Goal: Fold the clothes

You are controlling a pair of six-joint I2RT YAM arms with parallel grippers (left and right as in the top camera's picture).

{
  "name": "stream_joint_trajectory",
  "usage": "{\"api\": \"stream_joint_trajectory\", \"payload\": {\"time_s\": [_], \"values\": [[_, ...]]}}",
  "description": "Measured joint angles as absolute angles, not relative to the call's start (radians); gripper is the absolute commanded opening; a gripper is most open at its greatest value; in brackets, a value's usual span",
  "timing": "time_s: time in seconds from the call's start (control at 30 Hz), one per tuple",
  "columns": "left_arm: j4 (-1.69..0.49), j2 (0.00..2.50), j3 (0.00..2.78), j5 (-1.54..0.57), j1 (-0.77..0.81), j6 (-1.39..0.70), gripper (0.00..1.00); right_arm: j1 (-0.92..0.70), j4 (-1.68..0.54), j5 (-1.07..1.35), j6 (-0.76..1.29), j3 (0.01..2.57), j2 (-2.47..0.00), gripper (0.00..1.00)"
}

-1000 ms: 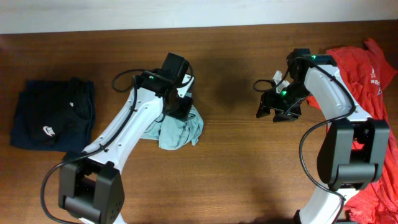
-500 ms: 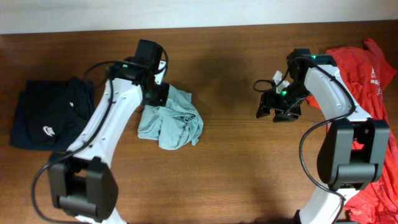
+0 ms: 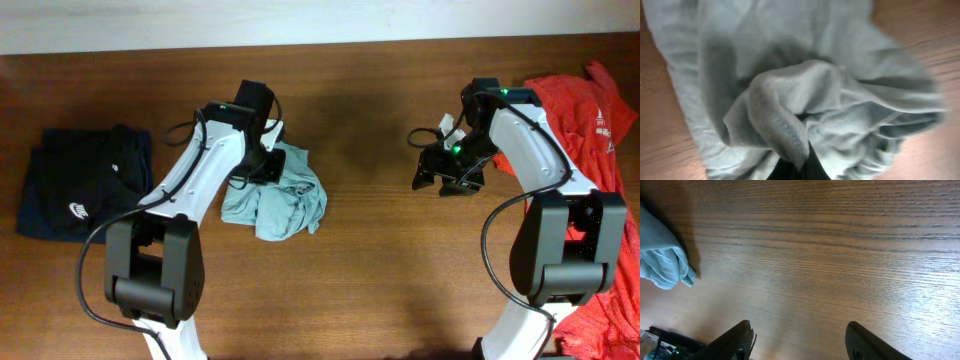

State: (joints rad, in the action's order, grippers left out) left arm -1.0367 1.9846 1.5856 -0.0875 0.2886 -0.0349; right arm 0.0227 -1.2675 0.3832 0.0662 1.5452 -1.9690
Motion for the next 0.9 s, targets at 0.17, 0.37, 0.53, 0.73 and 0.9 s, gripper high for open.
{"api": "stream_joint_trajectory", "payload": {"time_s": [0.17, 0.37, 0.53, 0.73, 0.9], "values": [[-1.011, 1.985, 1.715, -0.146, 0.296, -0.035, 0.01, 0.023, -1.267, 0.383, 0.067, 1.545, -1.969, 0.64], [-0.949, 1.987, 1.749, -0.167, 0.358, -0.035, 0.01, 0.023, -1.267, 0.383, 0.067, 1.545, -1.969, 0.65], [-0.901, 2.010, 1.749, -0.170, 0.441, -0.031, 0.55, 0.023, -1.267, 0.383, 0.067, 1.545, -1.969, 0.64], [-0.930, 2.045, 1.751, -0.158, 0.462, 0.009, 0.67, 0.023, -1.267, 0.383, 0.066, 1.545, -1.969, 0.65], [-1.103, 2.045, 1.802, -0.087, 0.442, 0.030, 0.68, 0.023, -1.267, 0.383, 0.067, 1.545, -1.969, 0.66]]}}
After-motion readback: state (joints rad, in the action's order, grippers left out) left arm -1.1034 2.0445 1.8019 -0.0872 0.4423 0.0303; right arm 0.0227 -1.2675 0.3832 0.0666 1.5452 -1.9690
